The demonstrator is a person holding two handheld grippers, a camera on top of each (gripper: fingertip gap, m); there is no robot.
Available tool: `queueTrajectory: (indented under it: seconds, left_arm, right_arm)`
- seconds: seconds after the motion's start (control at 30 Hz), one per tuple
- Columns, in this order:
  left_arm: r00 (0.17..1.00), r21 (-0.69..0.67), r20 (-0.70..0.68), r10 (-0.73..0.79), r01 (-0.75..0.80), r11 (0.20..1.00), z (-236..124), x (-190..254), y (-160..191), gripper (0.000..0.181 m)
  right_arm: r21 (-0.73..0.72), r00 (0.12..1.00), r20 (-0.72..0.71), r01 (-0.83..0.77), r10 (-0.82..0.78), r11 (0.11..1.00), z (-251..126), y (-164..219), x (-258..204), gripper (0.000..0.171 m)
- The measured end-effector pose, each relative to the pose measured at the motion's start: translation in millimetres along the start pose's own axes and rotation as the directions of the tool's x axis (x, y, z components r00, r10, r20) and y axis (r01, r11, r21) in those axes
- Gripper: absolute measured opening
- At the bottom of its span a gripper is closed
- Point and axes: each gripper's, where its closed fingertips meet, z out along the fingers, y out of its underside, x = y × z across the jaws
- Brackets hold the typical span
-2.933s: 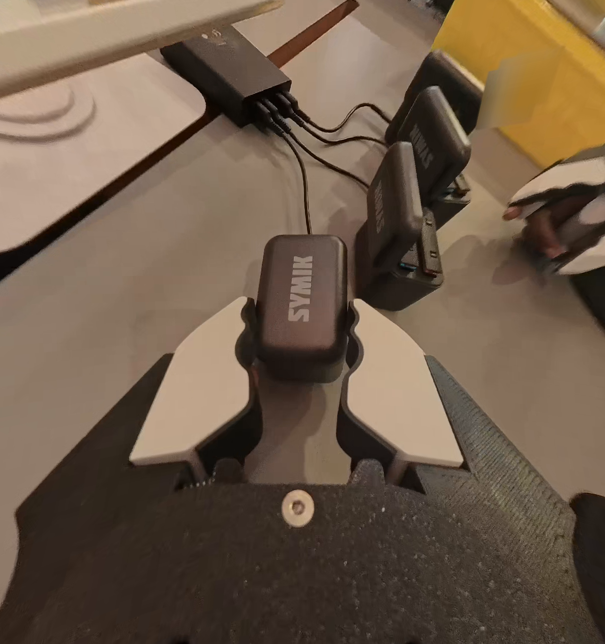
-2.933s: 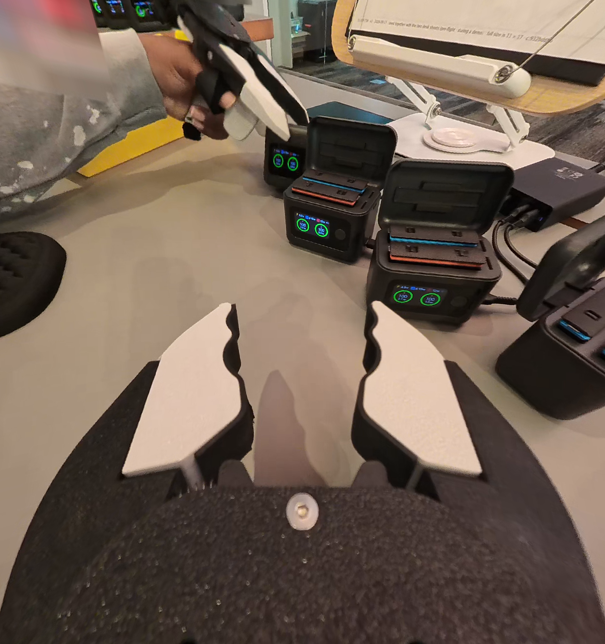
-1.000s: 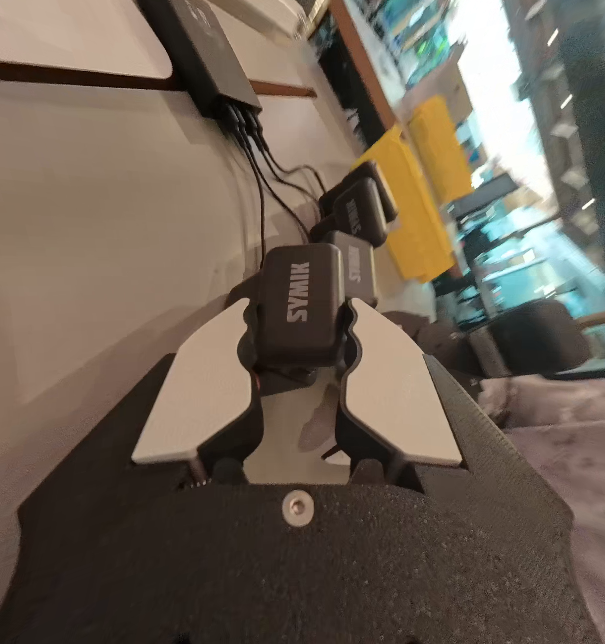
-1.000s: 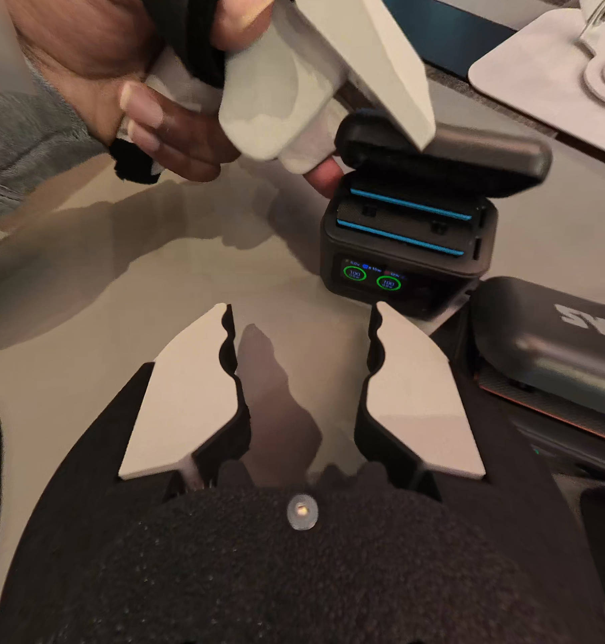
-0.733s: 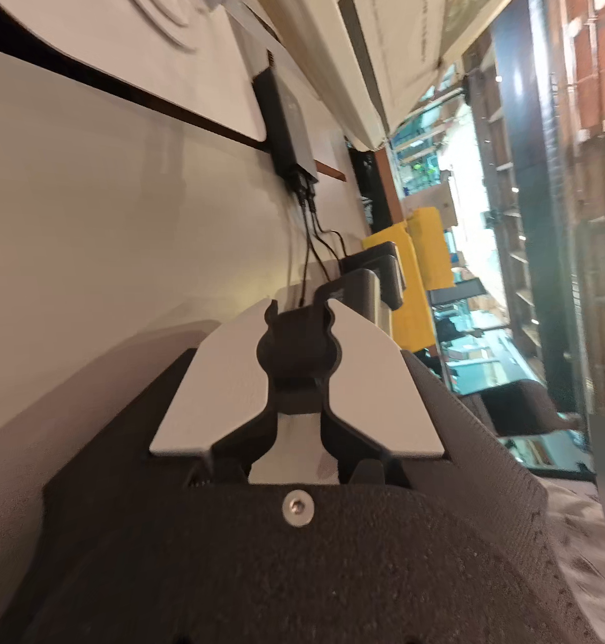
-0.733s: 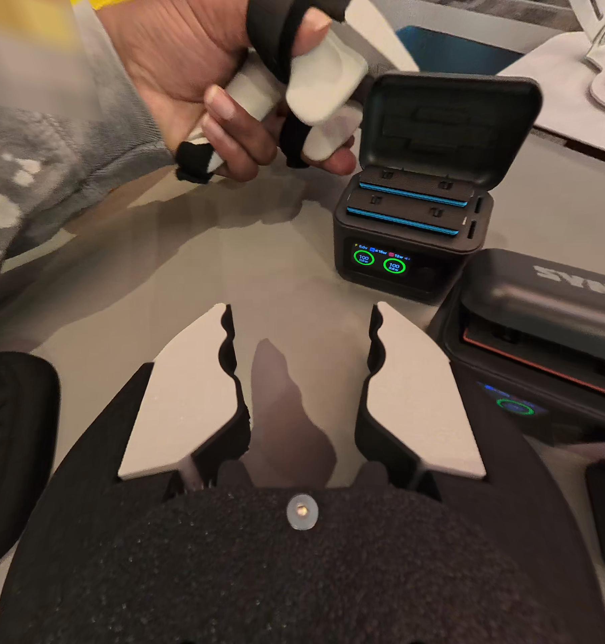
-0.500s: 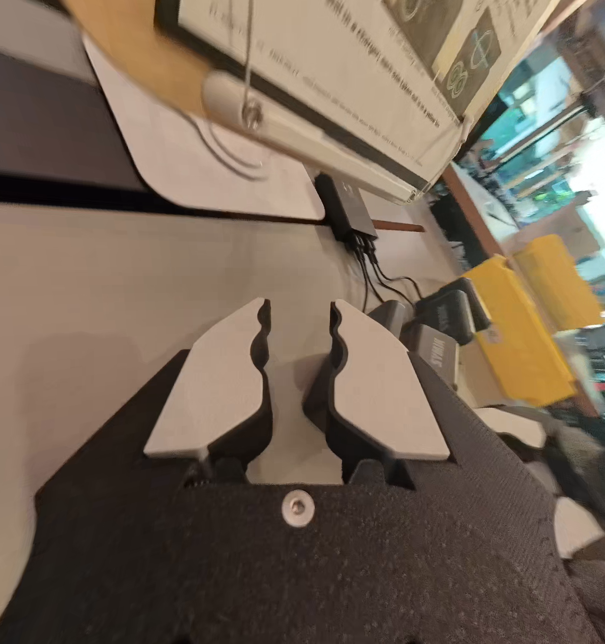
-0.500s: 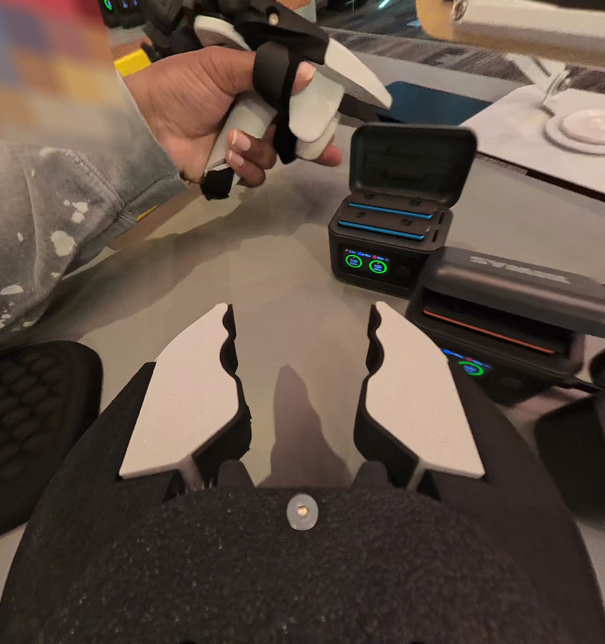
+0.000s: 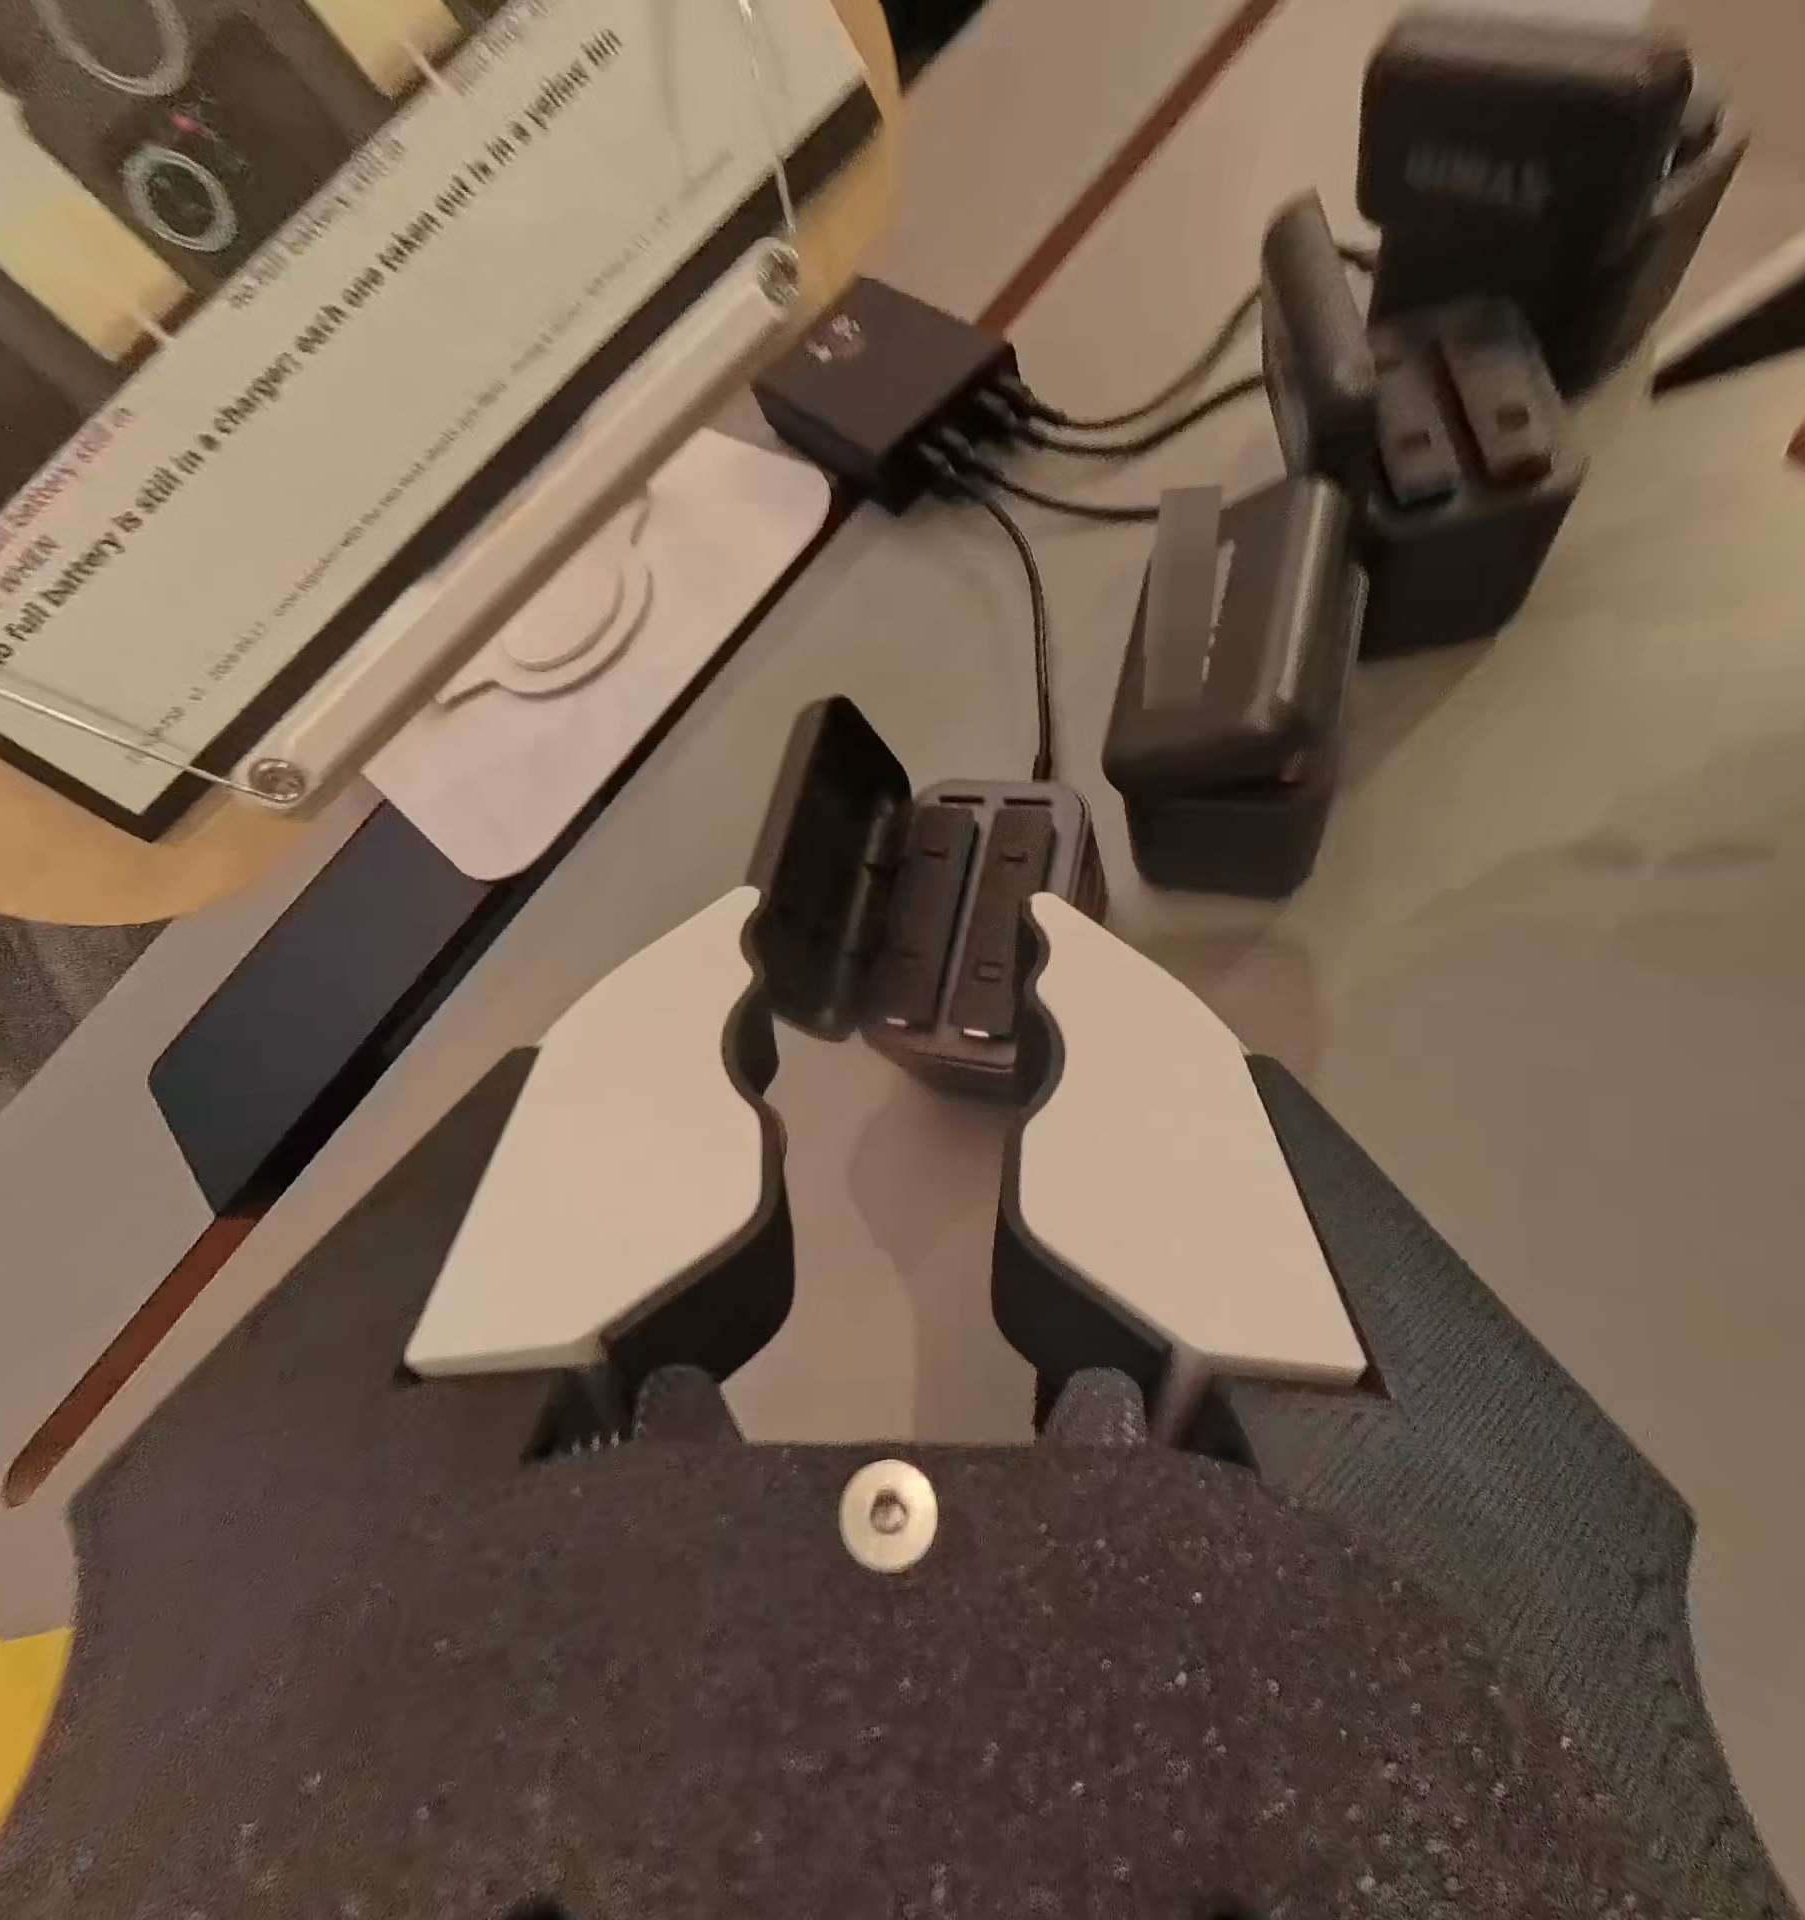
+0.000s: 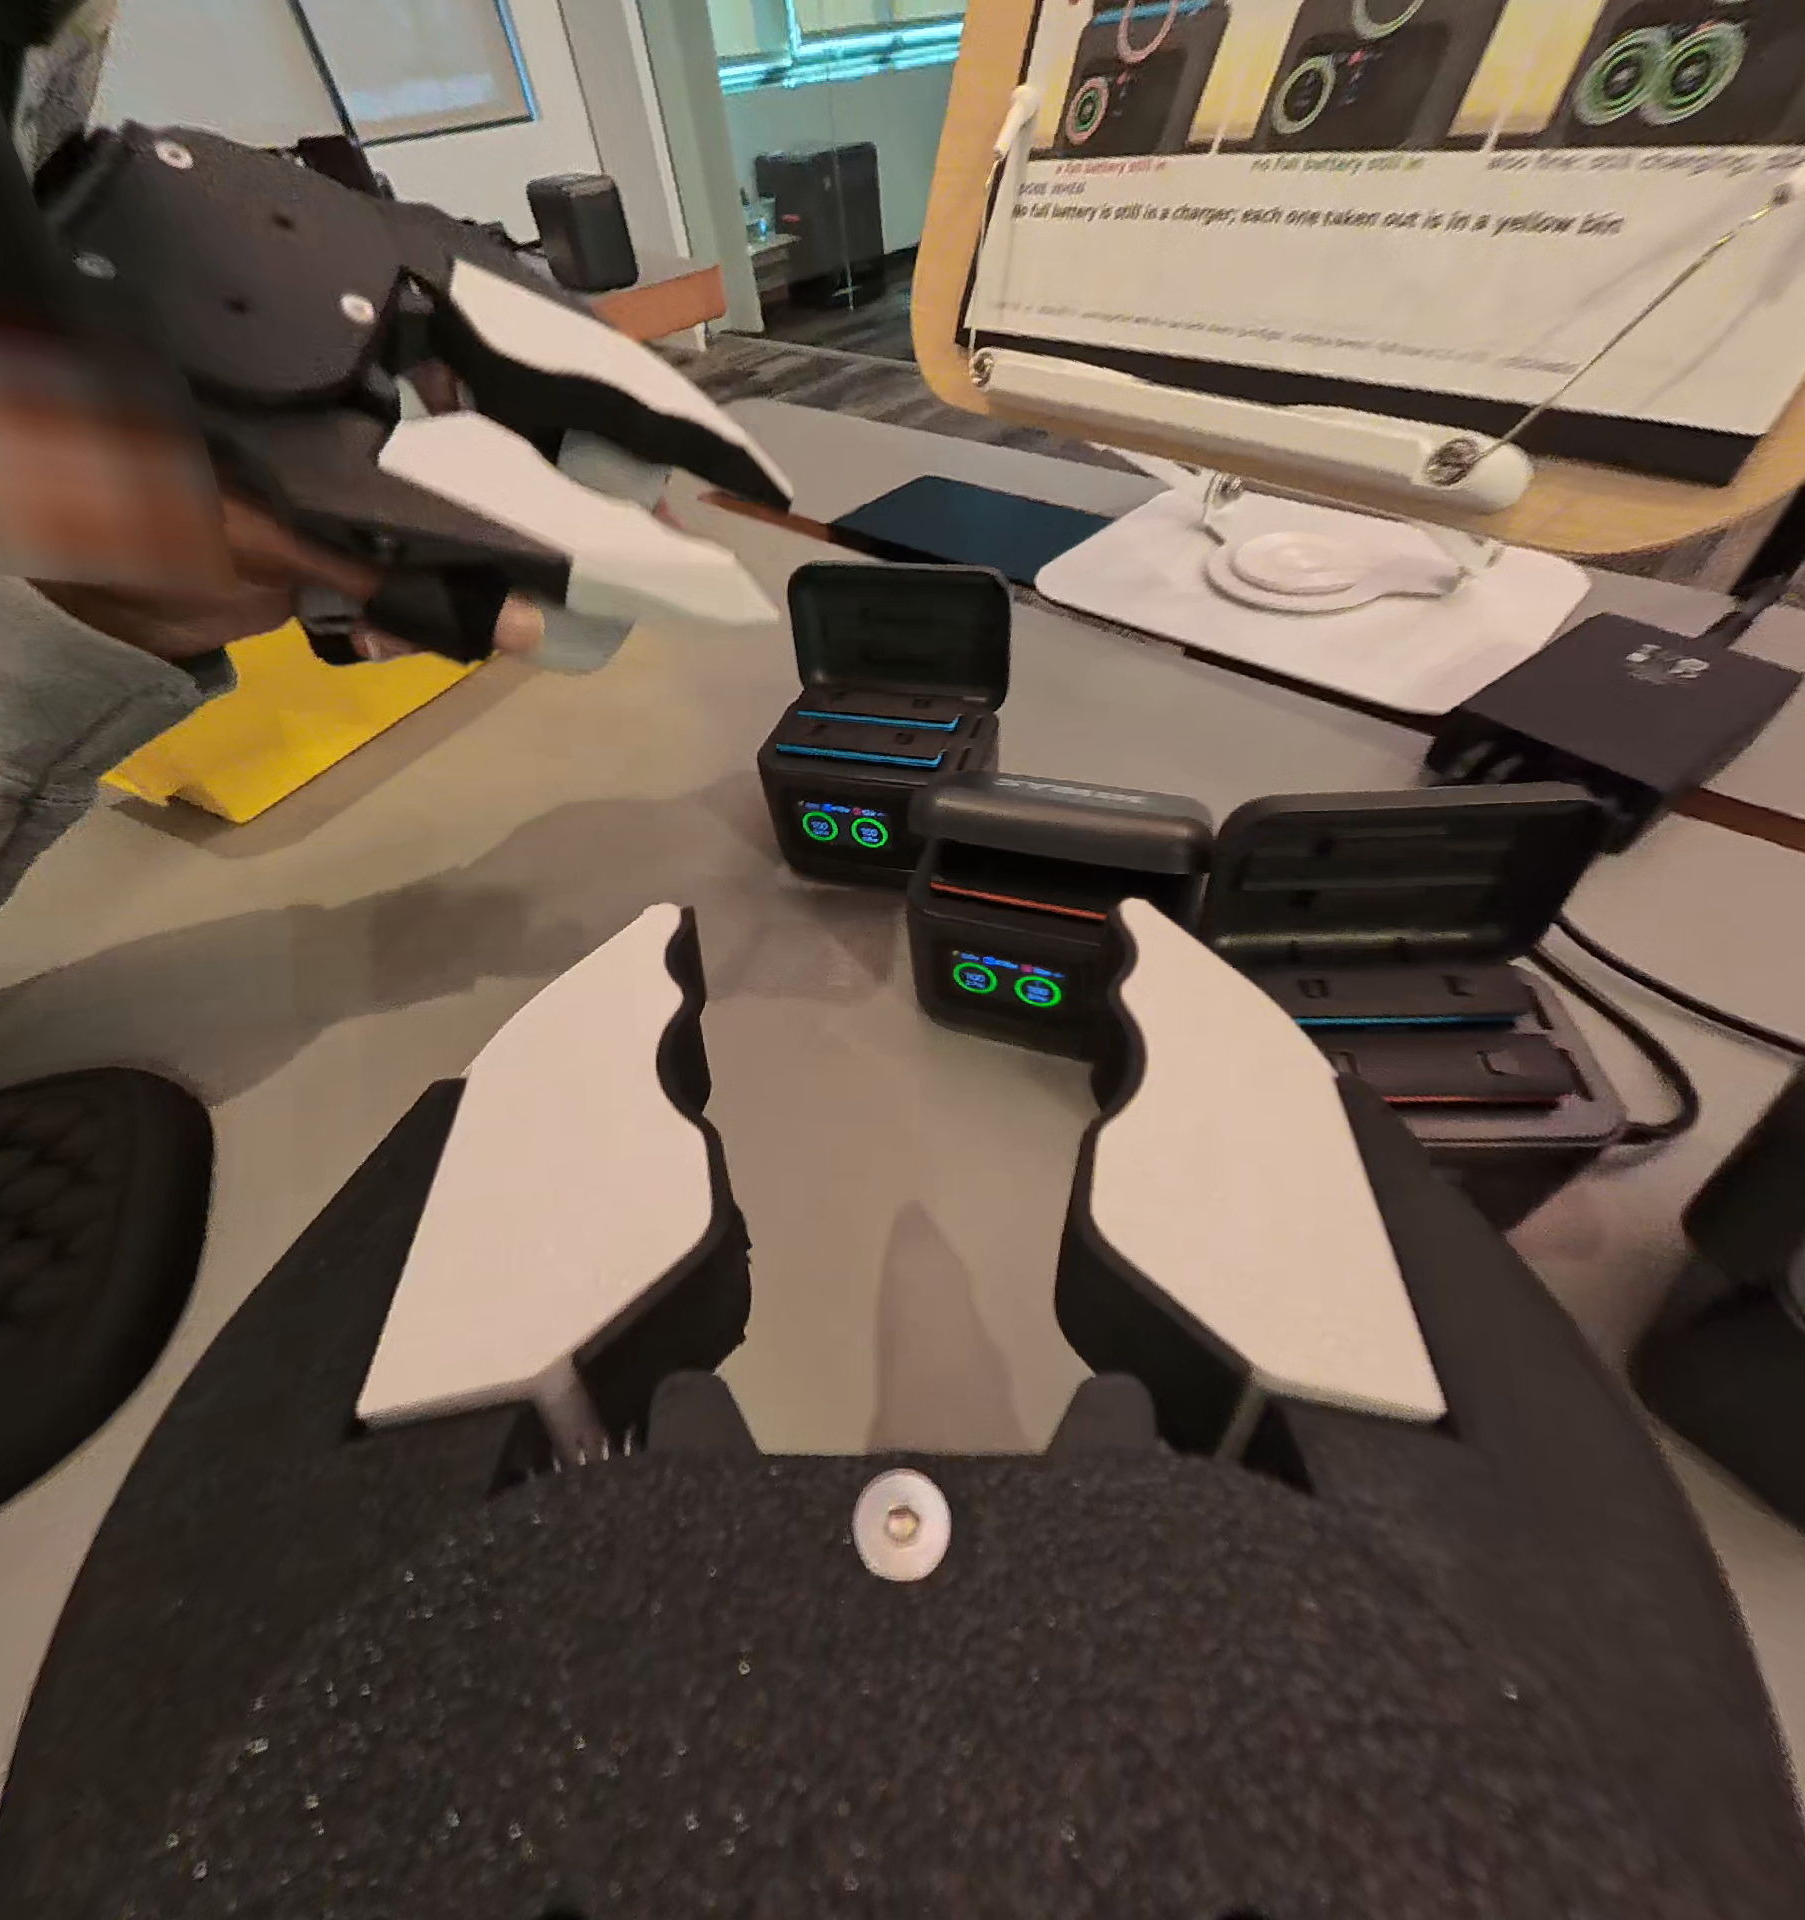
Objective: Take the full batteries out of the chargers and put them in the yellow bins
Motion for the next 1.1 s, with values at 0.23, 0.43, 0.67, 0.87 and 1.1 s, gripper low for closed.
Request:
queueTrajectory:
  seconds: [0.23,0.43,0.67,0.87,1.1]
  left_arm:
    - [0.990,-0.131,0.047,-0.136,0.141,0.981,20,15,42,0.089]
    - [0.958,-0.156,-0.036,-0.284,0.276,0.949,54,26,69,0.112]
    - [0.962,-0.081,-0.090,-0.257,0.251,0.965,69,26,59,0.068]
    - [0.968,-0.064,-0.111,-0.223,0.217,0.974,62,39,57,0.062]
    - [0.966,-0.067,-0.108,-0.237,0.230,0.971,61,50,52,0.062]
  right_arm:
    - [0.084,0.998,-0.035,0.056,-0.053,0.995,-7,-10,5,0.073]
    - [0.101,0.998,-0.026,0.065,-0.063,0.993,-5,-10,1,0.073]
    - [0.094,0.997,-0.022,0.080,-0.078,0.992,-2,-7,-4,0.073]
    - [0.053,0.998,0.012,0.058,-0.059,0.997,9,1,-14,0.073]
    - [-0.094,0.997,-0.074,0.017,-0.024,0.995,50,9,-23,0.070]
